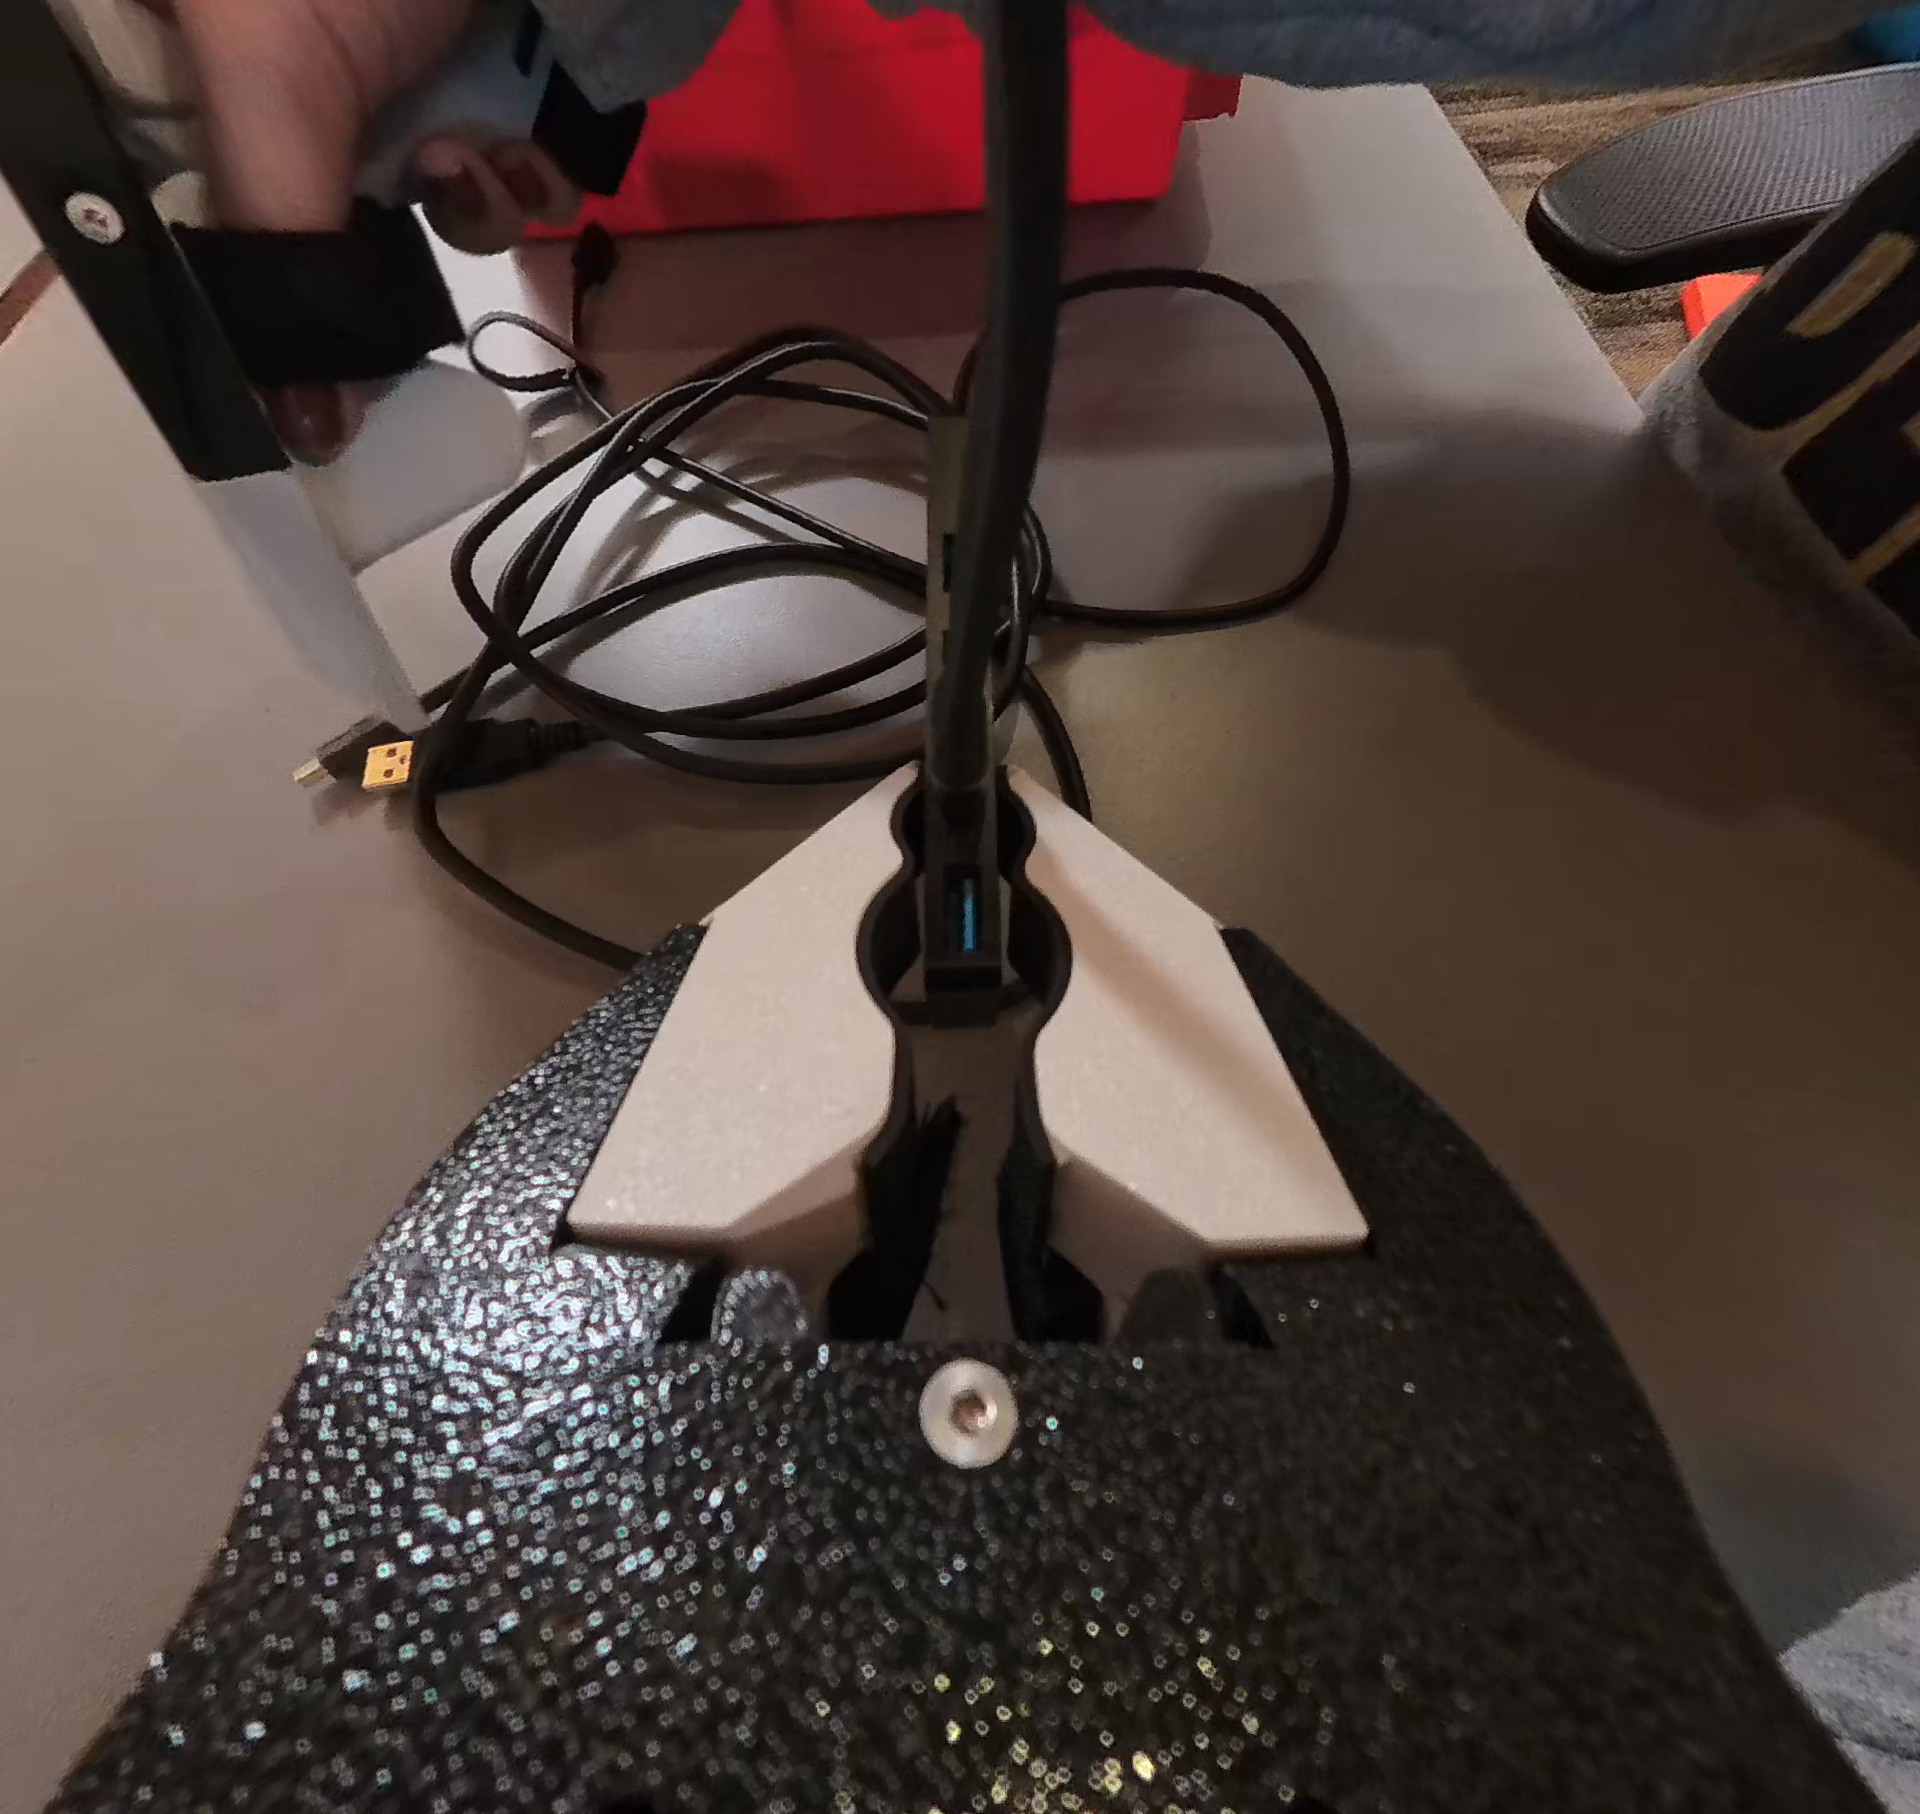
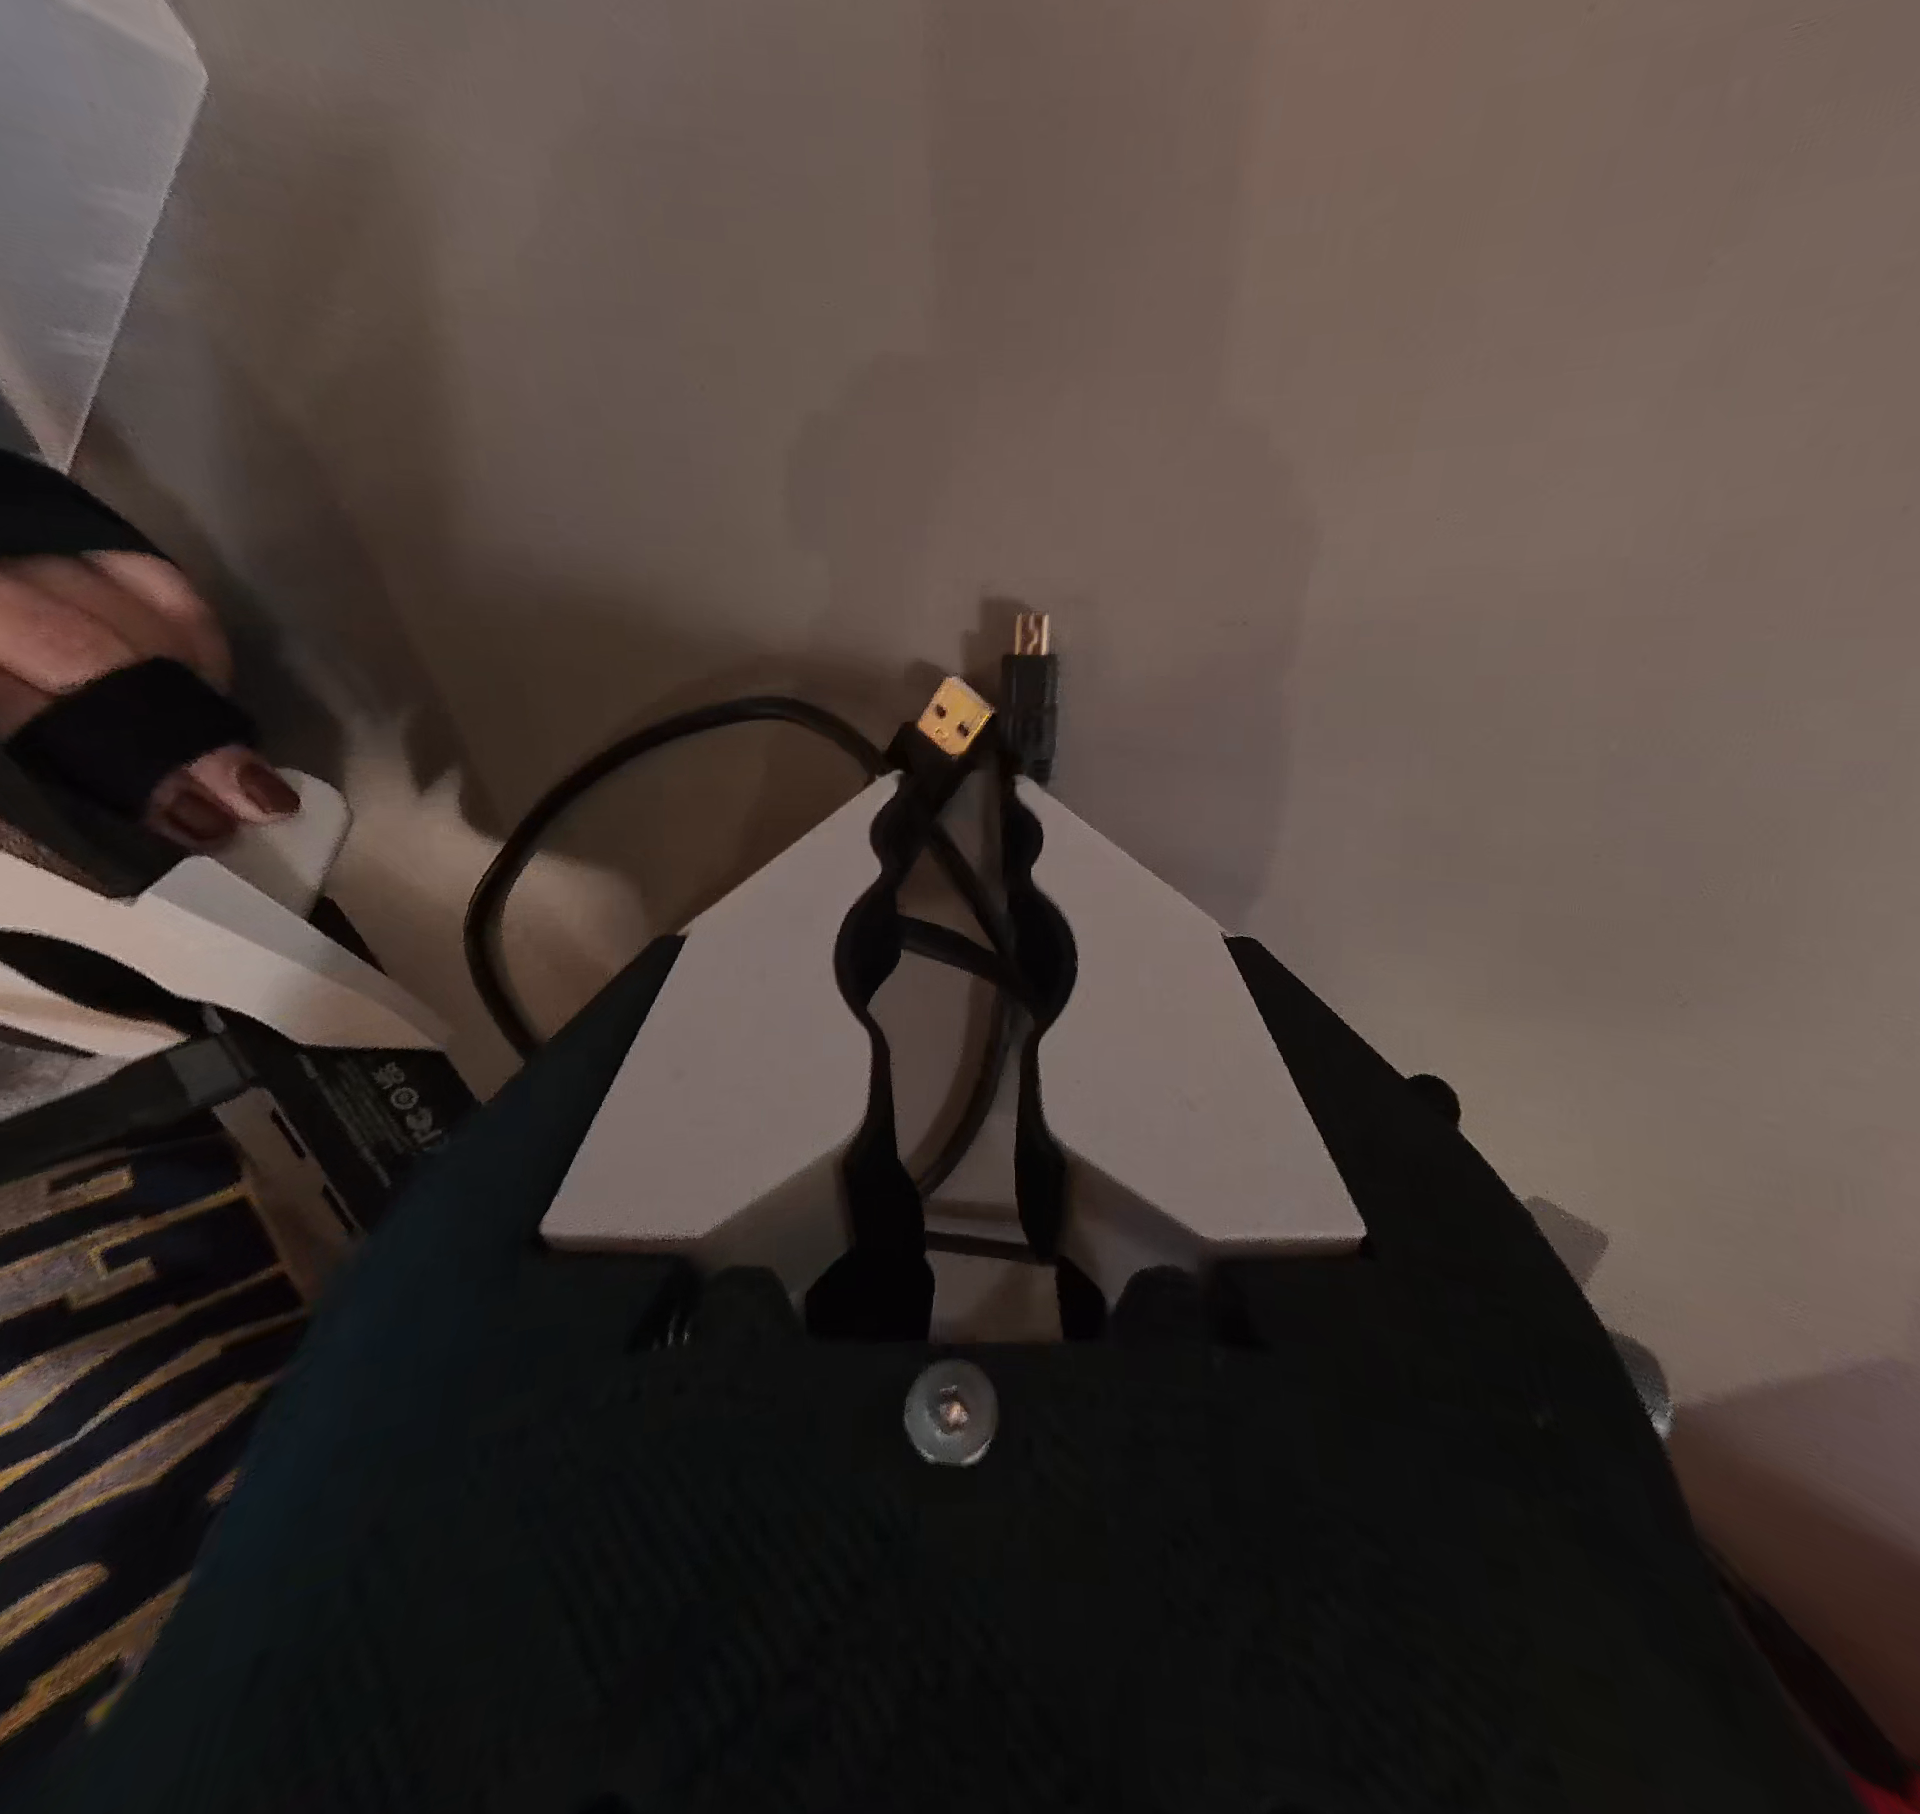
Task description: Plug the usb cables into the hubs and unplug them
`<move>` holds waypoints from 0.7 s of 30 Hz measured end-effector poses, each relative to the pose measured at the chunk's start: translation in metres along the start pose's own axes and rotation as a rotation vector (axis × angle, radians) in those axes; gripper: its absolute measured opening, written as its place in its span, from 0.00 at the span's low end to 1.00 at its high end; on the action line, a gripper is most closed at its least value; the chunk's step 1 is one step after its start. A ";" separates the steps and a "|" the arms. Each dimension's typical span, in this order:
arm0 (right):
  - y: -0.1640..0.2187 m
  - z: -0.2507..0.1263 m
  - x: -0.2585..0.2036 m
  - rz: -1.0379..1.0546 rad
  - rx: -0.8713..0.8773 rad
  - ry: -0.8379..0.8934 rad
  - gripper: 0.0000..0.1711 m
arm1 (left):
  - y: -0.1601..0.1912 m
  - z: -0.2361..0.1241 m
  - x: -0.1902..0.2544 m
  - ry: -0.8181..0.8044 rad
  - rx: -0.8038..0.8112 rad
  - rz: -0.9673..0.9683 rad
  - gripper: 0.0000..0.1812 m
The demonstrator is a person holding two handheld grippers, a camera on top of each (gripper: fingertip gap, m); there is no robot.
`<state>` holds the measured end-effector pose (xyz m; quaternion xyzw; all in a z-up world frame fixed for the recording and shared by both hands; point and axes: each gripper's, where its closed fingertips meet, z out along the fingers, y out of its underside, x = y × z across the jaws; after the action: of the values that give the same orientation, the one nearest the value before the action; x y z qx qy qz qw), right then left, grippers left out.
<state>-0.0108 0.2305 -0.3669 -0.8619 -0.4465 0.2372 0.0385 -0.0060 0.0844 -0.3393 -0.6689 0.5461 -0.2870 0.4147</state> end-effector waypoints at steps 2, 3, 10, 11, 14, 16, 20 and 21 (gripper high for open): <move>0.008 0.002 -0.003 -0.020 -0.038 -0.001 0.09 | 0.000 0.001 0.001 0.002 -0.002 0.002 0.05; 0.013 0.003 -0.004 -0.034 -0.060 0.005 0.09 | 0.000 0.001 0.001 0.004 -0.004 0.003 0.05; 0.022 0.006 -0.023 -0.069 -0.068 -0.057 0.19 | 0.003 0.003 0.002 0.012 -0.018 0.002 0.05; 0.022 0.006 -0.024 -0.071 -0.060 -0.059 0.20 | 0.003 0.003 0.002 0.011 -0.019 0.003 0.05; 0.022 0.007 -0.024 -0.094 -0.034 -0.017 0.20 | 0.004 0.003 0.002 0.012 -0.023 0.002 0.05; 0.023 0.008 -0.022 -0.126 -0.021 0.039 0.18 | 0.004 0.004 0.002 0.011 -0.026 0.002 0.05; 0.023 0.010 -0.018 -0.248 -0.017 0.160 0.13 | 0.005 0.003 0.000 0.007 -0.026 -0.007 0.05; 0.024 0.011 -0.019 -0.289 -0.016 0.175 0.11 | 0.006 0.002 -0.001 0.004 -0.024 -0.010 0.05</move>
<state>-0.0071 0.1999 -0.3763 -0.8062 -0.5628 0.1497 0.1040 -0.0074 0.0850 -0.3452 -0.6759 0.5472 -0.2838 0.4039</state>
